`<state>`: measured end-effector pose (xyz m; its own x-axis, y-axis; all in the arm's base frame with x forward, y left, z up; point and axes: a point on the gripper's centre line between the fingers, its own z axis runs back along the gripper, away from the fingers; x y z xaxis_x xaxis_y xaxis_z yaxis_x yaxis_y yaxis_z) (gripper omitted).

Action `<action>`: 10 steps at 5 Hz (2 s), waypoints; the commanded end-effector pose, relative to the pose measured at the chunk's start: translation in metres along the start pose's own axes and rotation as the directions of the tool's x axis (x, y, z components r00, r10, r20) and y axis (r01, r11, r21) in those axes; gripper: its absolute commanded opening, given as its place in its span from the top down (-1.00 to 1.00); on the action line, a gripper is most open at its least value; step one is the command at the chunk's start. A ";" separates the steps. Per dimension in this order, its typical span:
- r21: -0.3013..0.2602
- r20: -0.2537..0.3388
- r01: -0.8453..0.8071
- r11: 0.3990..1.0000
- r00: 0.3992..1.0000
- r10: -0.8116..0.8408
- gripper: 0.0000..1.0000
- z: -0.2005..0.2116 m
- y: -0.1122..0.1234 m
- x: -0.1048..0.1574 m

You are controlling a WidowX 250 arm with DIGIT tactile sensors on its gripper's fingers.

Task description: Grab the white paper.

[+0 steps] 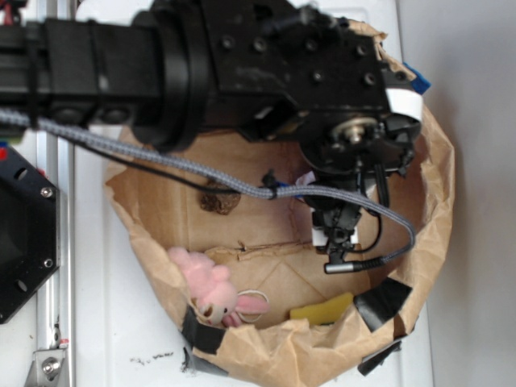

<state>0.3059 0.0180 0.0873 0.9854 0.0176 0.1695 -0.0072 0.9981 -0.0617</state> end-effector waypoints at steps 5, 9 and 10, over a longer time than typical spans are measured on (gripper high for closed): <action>0.163 -0.021 0.011 0.987 1.000 -0.007 -1.00 -0.053 -0.005 0.027; 0.136 -0.058 -0.007 0.991 0.998 0.015 1.00 -0.063 0.015 0.047; 0.120 -0.064 0.013 0.993 0.998 -0.006 1.00 -0.052 0.011 0.038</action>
<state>0.3475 0.0229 0.0272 0.9980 0.0073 0.0636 -0.0106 0.9986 0.0525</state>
